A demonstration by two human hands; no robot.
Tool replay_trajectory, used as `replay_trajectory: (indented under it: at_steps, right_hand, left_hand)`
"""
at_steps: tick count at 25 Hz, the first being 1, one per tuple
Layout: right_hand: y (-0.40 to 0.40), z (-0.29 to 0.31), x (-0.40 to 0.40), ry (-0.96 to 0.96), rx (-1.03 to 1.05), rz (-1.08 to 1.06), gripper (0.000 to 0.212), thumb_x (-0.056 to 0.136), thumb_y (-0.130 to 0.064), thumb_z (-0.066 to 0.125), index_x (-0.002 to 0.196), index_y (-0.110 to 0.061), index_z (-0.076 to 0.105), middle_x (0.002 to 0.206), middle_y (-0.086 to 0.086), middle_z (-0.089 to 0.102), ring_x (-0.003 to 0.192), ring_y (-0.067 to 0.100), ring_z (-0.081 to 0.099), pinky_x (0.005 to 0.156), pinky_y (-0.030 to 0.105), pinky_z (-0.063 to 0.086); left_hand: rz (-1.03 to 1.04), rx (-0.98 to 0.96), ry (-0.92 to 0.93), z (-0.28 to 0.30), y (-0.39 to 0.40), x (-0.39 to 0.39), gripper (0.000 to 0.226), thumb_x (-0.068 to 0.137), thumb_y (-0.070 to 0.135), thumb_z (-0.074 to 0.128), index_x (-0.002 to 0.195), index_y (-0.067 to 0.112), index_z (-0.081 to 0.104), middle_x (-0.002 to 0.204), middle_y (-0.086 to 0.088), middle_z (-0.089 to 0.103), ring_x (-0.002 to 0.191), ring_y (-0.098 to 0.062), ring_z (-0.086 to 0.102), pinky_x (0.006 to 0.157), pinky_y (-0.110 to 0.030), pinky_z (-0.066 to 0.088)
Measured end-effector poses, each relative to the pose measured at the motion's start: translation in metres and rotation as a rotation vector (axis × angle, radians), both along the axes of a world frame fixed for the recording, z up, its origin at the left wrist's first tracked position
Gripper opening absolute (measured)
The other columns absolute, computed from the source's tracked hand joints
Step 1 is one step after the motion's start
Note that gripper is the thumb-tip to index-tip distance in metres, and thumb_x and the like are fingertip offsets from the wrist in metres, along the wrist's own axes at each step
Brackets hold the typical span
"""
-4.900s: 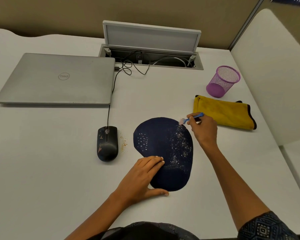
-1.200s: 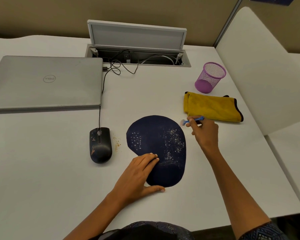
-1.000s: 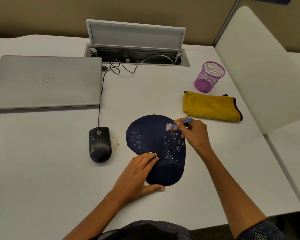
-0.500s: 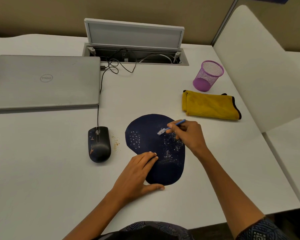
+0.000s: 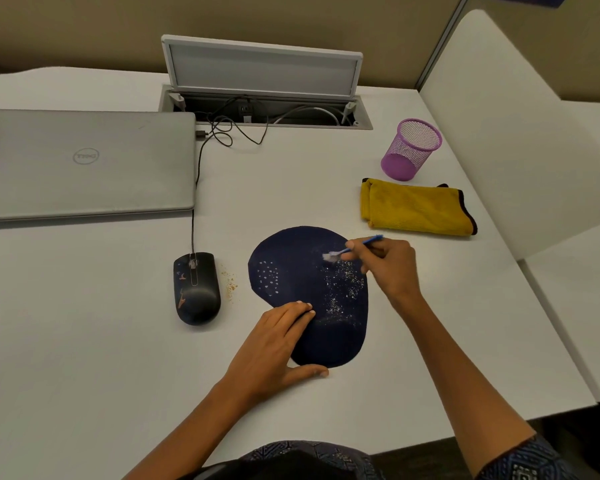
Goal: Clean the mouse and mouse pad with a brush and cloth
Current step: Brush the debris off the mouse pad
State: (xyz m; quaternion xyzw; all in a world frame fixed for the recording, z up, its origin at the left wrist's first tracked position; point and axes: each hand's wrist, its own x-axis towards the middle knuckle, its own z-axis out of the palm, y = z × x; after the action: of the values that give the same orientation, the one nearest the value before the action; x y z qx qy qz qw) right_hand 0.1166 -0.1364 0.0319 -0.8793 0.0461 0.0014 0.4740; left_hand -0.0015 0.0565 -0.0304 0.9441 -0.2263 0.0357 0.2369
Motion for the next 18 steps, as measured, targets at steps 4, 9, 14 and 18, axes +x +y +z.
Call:
replay_trajectory:
  at_steps: [4,9,14,18]
  right_hand:
    - [0.006,-0.005,-0.003,0.013,-0.002,0.023,0.020,0.086,-0.028,0.065,0.090,-0.012,0.075,0.069,-0.001,0.073,0.042,-0.003,0.052,0.055,0.010,0.045]
    - [-0.021,0.001,0.009,-0.035,-0.171,-0.181,0.028,0.087,-0.030,0.064,0.094,-0.006,0.075,0.074,0.013,0.072,0.049,0.005,0.051,0.061,0.016,0.039]
    - [-0.008,0.001,0.000,-0.050,0.018,-0.133,0.024,0.086,-0.029,0.065,0.084,-0.008,0.077,0.064,0.006,0.071,0.040,0.002,0.049,0.055,0.012,0.042]
    - [0.018,-0.009,-0.012,-0.023,0.038,0.021,0.020,0.086,-0.031,0.064,0.080,-0.016,0.076,0.067,-0.003,0.072,0.042,0.000,0.052,0.055,0.011,0.047]
  left_hand:
    - [-0.005,0.005,-0.009,0.000,0.000,0.000,0.081,0.077,0.071,0.047,0.131,0.011,0.049,0.134,-0.004,0.051,0.124,-0.020,0.048,0.104,-0.034,0.033]
    - [-0.004,0.003,0.001,0.000,0.000,0.000,0.082,0.077,0.071,0.046,0.131,0.011,0.049,0.135,-0.004,0.050,0.124,-0.020,0.047,0.104,-0.034,0.033]
    - [-0.001,0.005,0.002,0.000,0.000,0.000,0.081,0.077,0.071,0.046,0.132,0.011,0.049,0.136,-0.004,0.050,0.124,-0.020,0.047,0.105,-0.034,0.031]
    - [0.003,0.010,0.010,-0.001,0.000,0.000,0.082,0.078,0.072,0.044,0.132,0.011,0.048,0.136,-0.004,0.049,0.125,-0.020,0.046,0.105,-0.034,0.032]
